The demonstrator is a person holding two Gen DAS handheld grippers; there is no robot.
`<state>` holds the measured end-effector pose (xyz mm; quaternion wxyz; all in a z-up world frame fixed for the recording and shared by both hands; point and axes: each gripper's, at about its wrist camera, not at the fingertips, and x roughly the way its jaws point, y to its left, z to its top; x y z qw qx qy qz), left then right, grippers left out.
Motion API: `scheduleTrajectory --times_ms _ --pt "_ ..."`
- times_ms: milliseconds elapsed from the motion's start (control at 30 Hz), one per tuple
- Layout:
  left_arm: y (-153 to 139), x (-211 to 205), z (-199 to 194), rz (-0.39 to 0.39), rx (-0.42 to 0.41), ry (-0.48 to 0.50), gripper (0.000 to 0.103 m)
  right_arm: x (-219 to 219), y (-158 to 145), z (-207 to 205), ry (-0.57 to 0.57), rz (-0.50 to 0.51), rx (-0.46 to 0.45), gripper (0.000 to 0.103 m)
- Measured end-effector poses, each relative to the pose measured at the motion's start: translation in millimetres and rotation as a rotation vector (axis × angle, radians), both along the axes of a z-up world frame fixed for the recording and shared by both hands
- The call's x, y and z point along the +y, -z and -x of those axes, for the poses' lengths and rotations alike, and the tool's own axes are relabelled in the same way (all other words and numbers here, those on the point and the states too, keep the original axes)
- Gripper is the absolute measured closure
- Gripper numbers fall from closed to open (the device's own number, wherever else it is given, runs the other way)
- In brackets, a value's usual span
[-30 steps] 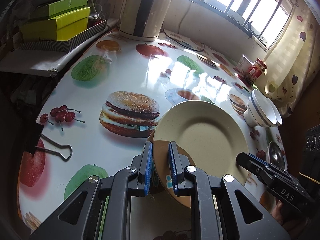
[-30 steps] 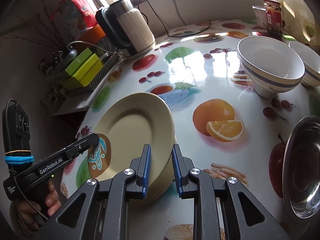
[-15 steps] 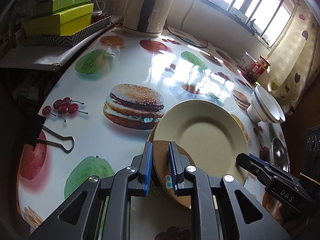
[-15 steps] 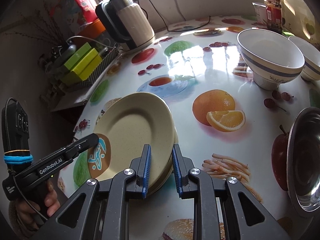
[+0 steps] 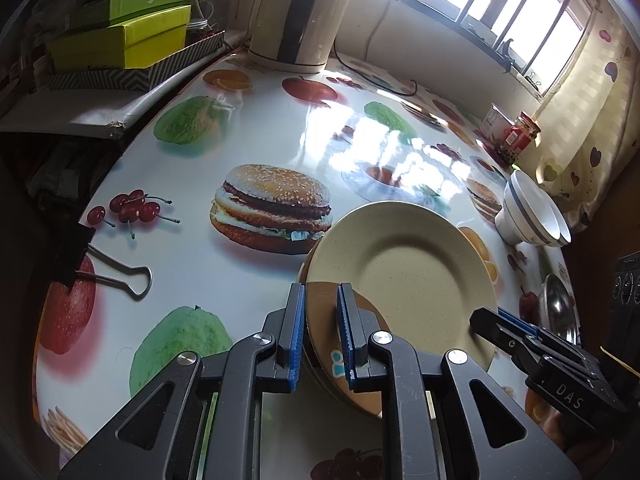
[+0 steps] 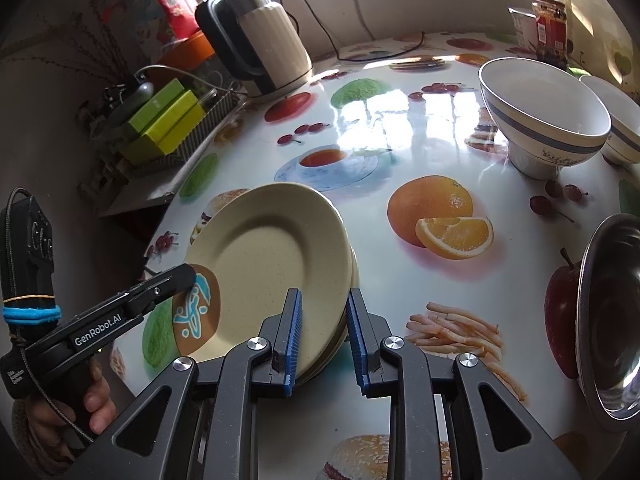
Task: Organize plates and bowls
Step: 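Open the right gripper off the cream plate while the left gripper releases the stack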
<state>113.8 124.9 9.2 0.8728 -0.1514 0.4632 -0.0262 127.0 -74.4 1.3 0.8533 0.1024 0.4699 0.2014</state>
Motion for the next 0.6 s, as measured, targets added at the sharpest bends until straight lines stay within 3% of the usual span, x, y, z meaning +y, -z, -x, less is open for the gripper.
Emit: scheduleTrajectory --times_ms 600 --pt "-3.0 -1.5 3.1 -0.020 -0.020 -0.001 0.086 2.1 -0.4 2.6 -0.008 0.038 -0.019 0.078"
